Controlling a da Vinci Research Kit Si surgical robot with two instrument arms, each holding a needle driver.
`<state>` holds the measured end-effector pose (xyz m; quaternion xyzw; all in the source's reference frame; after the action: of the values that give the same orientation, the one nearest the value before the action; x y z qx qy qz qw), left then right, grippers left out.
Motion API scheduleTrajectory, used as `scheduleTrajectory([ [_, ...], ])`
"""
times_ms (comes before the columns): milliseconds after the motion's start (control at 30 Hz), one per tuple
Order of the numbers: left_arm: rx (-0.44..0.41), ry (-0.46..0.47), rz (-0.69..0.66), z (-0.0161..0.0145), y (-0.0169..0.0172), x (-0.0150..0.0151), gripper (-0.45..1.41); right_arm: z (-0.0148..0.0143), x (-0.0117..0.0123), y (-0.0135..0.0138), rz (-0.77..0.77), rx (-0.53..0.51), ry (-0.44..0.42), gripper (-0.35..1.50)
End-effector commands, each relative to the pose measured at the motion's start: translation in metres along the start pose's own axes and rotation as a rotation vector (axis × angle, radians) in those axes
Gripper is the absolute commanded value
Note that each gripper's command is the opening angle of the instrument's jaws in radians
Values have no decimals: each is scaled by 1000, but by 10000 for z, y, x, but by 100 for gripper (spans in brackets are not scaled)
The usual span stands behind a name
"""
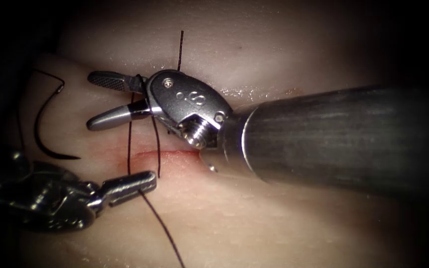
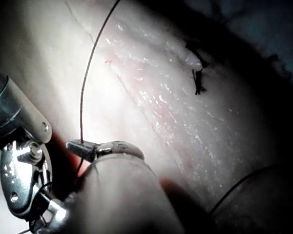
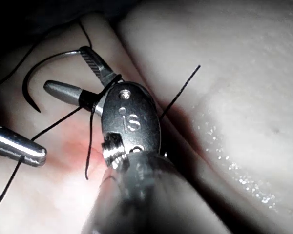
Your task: Wound Closure
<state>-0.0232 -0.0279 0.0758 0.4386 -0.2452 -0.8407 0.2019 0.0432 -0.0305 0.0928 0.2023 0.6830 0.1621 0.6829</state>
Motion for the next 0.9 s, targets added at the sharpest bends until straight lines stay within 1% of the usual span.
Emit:
scheduleTrajectory([
  [33, 0, 11, -6, 5, 2, 1, -45, 7, -6, 1, -4, 5, -14, 116],
  [233, -15, 66, -1, -3, -12, -4, -45, 7, -14, -6, -20, 25, -72, 116],
  [300, -33, 87, 11, -5, -16, -7, -45, 7, -16, -9, -25, 31, -87, 116],
  [500, -61, 145, 10, -12, -28, -16, -45, 1, -27, -16, -41, 48, -121, 118],
  [600, -62, 165, 9, -14, -33, -20, -45, -2, -29, -18, -43, 52, -122, 118],
  [700, -68, 199, 2, -19, -46, -31, -45, -8, -33, -22, -49, 59, -124, 119],
  [767, -54, 213, -7, -22, -54, -38, -45, -10, -35, -25, -56, 69, -123, 121],
  [900, -39, 271, -19, -27, -67, -48, -45, -13, -38, -29, -47, 92, -120, 121],
])
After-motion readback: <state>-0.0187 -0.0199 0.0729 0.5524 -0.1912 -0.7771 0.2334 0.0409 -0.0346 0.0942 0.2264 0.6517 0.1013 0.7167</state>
